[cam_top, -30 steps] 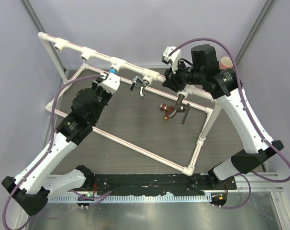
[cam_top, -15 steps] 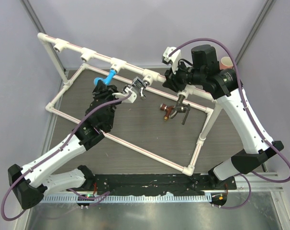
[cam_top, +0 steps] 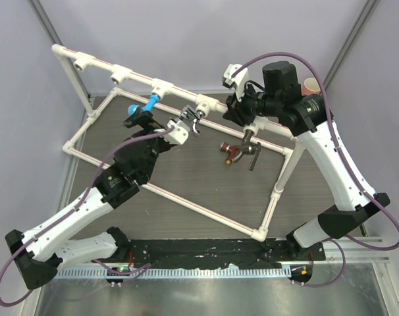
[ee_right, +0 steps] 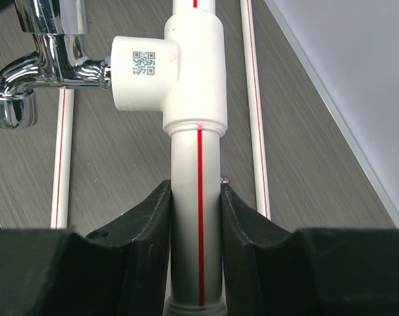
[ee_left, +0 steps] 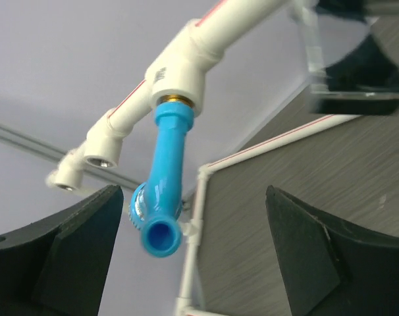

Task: Install the water faucets

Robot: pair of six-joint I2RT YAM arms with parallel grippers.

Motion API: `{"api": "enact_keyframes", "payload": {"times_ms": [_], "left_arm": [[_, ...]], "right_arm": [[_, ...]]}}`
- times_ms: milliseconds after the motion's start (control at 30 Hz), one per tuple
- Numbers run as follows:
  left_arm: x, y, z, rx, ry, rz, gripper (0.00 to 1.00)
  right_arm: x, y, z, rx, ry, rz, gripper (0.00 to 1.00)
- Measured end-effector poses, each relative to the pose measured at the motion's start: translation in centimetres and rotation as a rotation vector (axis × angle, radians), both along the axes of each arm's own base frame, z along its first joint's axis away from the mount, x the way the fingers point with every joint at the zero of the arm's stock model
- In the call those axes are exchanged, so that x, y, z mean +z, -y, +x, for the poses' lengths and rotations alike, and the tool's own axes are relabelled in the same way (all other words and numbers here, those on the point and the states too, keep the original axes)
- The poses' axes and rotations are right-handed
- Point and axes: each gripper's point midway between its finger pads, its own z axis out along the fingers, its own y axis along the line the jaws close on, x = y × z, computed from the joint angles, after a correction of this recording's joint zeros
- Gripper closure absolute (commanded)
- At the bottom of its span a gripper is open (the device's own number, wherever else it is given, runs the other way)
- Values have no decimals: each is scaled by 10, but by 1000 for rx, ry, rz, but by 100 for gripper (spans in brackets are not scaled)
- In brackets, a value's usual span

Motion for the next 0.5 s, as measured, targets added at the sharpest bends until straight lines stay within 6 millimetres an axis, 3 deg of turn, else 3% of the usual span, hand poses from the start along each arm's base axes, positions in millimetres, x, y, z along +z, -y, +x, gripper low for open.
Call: {"api": "enact_keyframes", "payload": {"times_ms": [100,267,500], "left_arm": [[22,-5,-4,-48,-18,-219,5],[61,-45,-7,-49,-15,-628,4],[63,-58,-9,-54,-97,-1128,4]], "right_arm": [[0,0,0,0,1,0,99],[0,0,0,0,0,1,99],[0,0,0,-1,0,0,99]]}}
